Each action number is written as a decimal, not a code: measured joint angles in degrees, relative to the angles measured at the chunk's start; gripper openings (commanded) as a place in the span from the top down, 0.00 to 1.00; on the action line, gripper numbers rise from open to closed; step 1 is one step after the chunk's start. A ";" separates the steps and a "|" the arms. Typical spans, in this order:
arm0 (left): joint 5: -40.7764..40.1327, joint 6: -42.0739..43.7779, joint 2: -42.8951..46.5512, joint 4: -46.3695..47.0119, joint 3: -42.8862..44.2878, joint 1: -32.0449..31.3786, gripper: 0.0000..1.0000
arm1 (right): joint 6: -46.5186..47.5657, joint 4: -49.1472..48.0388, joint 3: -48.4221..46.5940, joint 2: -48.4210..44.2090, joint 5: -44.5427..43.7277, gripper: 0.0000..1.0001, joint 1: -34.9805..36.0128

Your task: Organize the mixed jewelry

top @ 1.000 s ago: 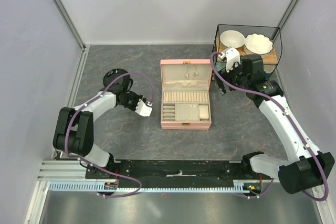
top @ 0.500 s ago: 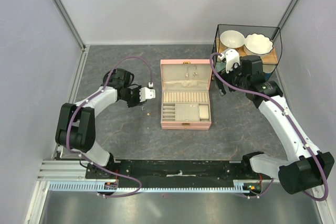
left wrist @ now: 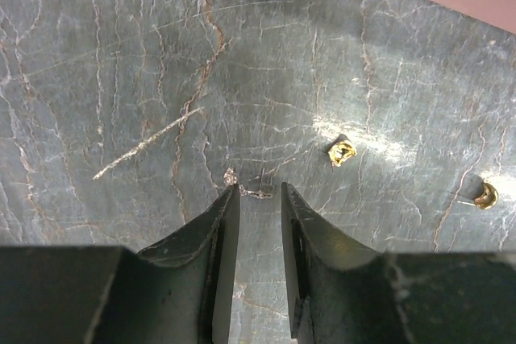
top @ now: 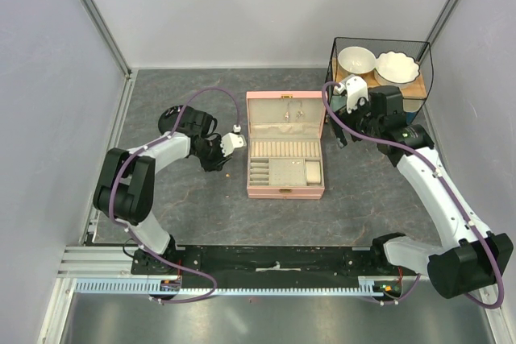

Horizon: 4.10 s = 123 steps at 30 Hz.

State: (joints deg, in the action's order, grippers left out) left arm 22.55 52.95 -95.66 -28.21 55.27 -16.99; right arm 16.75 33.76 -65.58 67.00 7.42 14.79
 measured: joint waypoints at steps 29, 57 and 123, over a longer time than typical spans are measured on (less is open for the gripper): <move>-2.71 2.82 -1.03 0.07 0.09 -0.28 0.73 | 0.00 -0.26 0.52 -0.92 -0.42 0.02 0.00; -3.04 12.92 -0.35 0.55 -0.92 -0.28 0.99 | 0.00 -0.28 0.55 -0.96 -0.85 0.02 0.00; -39.01 -2.56 12.70 36.35 -7.76 -44.65 0.98 | 0.39 -11.30 10.95 1.51 -11.37 0.02 0.00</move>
State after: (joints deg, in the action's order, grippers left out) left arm -16.47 50.39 -82.96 8.14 47.51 -61.65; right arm 17.15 22.46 -54.63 68.51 -3.95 14.79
